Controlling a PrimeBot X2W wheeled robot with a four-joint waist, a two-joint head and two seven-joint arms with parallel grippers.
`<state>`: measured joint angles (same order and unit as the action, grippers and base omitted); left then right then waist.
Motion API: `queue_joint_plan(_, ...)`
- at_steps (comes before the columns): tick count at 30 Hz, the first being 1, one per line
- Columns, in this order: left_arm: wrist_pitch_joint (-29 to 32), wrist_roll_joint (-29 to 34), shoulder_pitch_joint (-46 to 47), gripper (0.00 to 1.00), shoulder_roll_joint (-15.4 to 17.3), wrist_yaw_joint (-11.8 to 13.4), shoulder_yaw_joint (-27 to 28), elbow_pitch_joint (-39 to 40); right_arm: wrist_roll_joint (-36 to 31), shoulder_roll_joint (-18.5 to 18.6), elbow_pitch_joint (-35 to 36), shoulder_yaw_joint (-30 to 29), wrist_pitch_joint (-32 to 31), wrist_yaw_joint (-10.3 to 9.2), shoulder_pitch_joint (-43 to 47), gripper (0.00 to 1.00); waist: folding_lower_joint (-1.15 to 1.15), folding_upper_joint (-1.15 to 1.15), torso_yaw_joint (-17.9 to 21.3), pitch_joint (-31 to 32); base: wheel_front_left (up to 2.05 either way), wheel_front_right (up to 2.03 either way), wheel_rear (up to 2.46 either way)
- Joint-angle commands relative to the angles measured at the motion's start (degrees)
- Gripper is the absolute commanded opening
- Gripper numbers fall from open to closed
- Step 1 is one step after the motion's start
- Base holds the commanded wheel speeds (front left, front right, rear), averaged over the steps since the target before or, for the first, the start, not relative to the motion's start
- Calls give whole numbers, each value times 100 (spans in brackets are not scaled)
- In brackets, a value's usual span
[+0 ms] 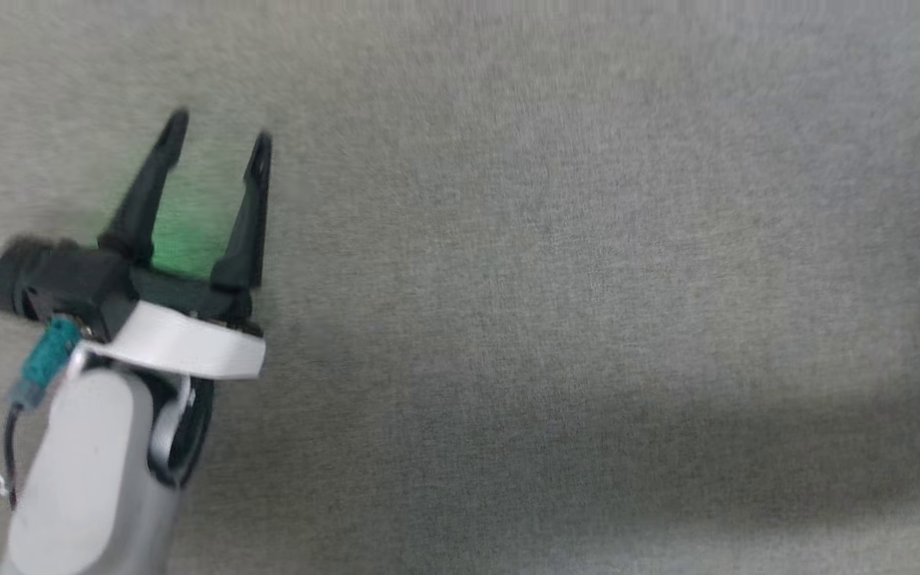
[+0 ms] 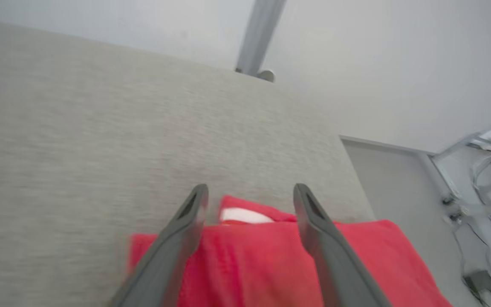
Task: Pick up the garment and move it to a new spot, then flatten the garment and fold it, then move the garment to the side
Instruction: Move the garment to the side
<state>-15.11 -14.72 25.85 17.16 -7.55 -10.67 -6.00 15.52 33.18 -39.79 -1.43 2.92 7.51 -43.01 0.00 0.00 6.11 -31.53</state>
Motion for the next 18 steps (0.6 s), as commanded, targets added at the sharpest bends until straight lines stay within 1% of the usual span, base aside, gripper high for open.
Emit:
queue_joint_plan(1,-2,-89,-165,100,-44,16,42,-55,66,-61,85,86,71,-4,148,100,0,0,-173,429,0,0,0)
queue_joint_plan(7,-3,-194,-837,100,-288,16,224,-451,294,-532,523,550,307,-4,890,100,0,0,-475,1120,0,0,0)
queue_joint_plan(11,-4,-292,-1196,100,-453,16,331,-722,457,-730,745,777,461,-3,1414,100,0,0,-717,1552,0,0,0)
queue_joint_plan(18,-3,-388,-1792,100,-613,16,538,-1048,777,-1033,1100,976,808,-3,2160,100,0,0,-945,2223,0,0,0)
